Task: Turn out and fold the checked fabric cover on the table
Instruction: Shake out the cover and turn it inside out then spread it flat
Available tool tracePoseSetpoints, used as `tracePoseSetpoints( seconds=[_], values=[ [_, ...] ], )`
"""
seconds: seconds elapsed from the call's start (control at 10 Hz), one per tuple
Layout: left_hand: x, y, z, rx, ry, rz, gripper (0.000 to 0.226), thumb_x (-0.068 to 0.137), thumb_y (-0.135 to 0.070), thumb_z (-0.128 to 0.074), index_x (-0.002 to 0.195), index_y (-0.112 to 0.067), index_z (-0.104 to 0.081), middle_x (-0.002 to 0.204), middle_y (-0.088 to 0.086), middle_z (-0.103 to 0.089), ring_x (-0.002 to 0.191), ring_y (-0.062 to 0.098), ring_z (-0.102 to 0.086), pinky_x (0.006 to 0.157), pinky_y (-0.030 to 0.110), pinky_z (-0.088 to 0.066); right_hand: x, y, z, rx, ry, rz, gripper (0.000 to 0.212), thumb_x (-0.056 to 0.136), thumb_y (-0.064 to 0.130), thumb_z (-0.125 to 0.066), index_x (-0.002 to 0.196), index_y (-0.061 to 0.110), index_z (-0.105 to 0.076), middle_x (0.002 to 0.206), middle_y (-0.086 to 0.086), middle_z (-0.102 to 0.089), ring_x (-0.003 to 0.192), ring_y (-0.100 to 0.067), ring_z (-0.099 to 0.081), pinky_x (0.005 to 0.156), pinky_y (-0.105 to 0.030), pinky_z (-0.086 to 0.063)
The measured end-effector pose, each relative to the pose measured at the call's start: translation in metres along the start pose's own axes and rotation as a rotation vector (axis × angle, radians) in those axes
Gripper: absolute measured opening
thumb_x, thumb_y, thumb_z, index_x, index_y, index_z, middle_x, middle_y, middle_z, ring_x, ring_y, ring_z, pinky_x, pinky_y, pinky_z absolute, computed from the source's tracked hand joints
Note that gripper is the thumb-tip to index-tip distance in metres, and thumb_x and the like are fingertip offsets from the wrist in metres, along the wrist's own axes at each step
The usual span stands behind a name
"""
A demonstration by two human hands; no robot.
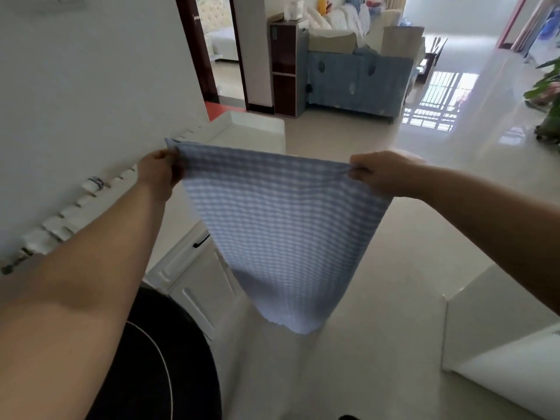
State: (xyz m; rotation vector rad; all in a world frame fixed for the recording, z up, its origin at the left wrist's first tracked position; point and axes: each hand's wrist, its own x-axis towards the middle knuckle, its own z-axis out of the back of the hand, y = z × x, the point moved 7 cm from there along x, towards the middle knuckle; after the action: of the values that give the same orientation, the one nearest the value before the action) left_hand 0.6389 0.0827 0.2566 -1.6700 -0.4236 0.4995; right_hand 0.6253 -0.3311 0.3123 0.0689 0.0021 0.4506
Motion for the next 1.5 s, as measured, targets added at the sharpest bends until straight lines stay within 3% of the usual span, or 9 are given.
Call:
tracePoseSetpoints(
  seconds=[0.3,0.5,0.7,0.9,1.1,1.2,1.3,1.4,1.5],
  values=[
    [-0.075,0.037,0.124,0.353,-0.020,0.188,0.021,0.098,-0.016,-0.052,0.077,-0.011,-0.054,0.041,-0.007,-0.060,0.036,0.000,-0.056,0.041,0.011,-0.047,-0.038,0.077,-0.083,0.097,0.223,0.227,0.027,0.100,0.043,-0.030,0.104,0.023,-0.048,0.084,-0.001,-0.055,0.075,-0.020,-0.053,0.068,-0.034,-0.043],
    [-0.136,0.063,0.198,0.678,-0.171,0.310,0.027,0.099,-0.008,-0.046,0.074,-0.015,-0.051,0.066,0.008,-0.047,0.049,0.018,-0.051,0.037,0.013,-0.041,-0.083,0.132,-0.122,0.157,0.413,0.424,0.030,0.100,0.040,-0.032,0.087,0.017,-0.046,0.071,-0.001,-0.051,0.071,-0.023,-0.055,0.073,-0.039,-0.049],
    [-0.176,0.076,0.247,0.287,-0.619,0.441,0.022,0.099,-0.025,-0.037,0.088,-0.015,-0.054,0.078,0.004,-0.051,0.063,0.016,-0.048,0.052,0.025,-0.050,-0.166,0.223,-0.141,0.247,0.585,0.655,0.034,0.101,0.039,-0.029,0.076,0.020,-0.041,0.073,-0.005,-0.052,0.063,-0.020,-0.047,0.059,-0.032,-0.036],
    [-0.198,0.050,0.294,0.124,-0.722,0.181,0.044,0.103,-0.025,-0.027,0.138,-0.003,-0.043,0.100,-0.001,-0.058,0.105,0.019,-0.058,0.077,0.024,-0.044,-0.213,0.306,-0.143,0.583,0.685,0.611,0.039,0.100,0.033,-0.038,0.065,0.019,-0.029,0.060,0.006,-0.031,0.052,-0.007,-0.028,0.052,-0.019,-0.026],
    [-0.222,0.024,0.397,0.019,-0.659,0.125,0.038,0.102,-0.020,-0.023,0.064,-0.019,-0.028,0.064,-0.003,-0.032,0.052,0.007,-0.032,0.050,0.019,-0.029,-0.244,0.418,-0.137,0.737,0.800,0.580,0.036,0.098,0.045,-0.039,0.068,0.025,-0.042,0.065,0.010,-0.045,0.059,-0.005,-0.042,0.065,-0.021,-0.038],
    [-0.241,0.013,0.464,-0.070,-0.545,0.051,0.051,0.099,-0.045,-0.036,0.056,-0.021,-0.021,0.043,-0.008,-0.025,0.039,0.007,-0.023,0.045,0.020,-0.021,-0.283,0.500,-0.148,0.767,0.867,0.598,0.036,0.098,0.041,-0.043,0.070,0.019,-0.044,0.061,0.010,-0.045,0.056,-0.003,-0.042,0.062,-0.021,-0.035],
    [-0.257,0.011,0.523,0.305,-0.387,0.070,0.052,0.085,-0.059,-0.056,0.053,-0.023,-0.038,0.043,-0.009,-0.040,0.044,0.006,-0.037,0.050,0.023,-0.033,-0.330,0.587,-0.167,0.798,1.050,0.601,0.014,0.097,0.038,-0.049,0.090,0.028,-0.057,0.081,0.024,-0.061,0.073,0.012,-0.051,0.067,-0.008,-0.033],
    [-0.275,0.011,0.588,1.014,-0.180,-0.128,0.038,0.089,-0.030,-0.064,0.061,-0.021,-0.039,0.057,-0.006,-0.047,0.056,0.013,-0.048,0.056,0.028,-0.037,-0.364,0.660,-0.196,0.724,1.181,0.601,0.040,0.089,0.045,-0.060,0.124,0.029,-0.052,0.120,0.013,-0.059,0.106,0.010,-0.051,0.084,-0.012,-0.032],
    [-0.299,0.039,0.638,1.590,0.140,-0.247,0.033,0.095,-0.036,-0.054,0.068,-0.022,-0.040,0.072,-0.002,-0.041,0.069,0.023,-0.047,0.058,0.035,-0.036,-0.382,0.713,-0.227,0.719,1.243,0.434,0.070,0.084,0.041,-0.067,0.143,0.021,-0.036,0.128,0.008,-0.057,0.117,-0.017,-0.056,0.083,-0.023,-0.041]
  ],
)
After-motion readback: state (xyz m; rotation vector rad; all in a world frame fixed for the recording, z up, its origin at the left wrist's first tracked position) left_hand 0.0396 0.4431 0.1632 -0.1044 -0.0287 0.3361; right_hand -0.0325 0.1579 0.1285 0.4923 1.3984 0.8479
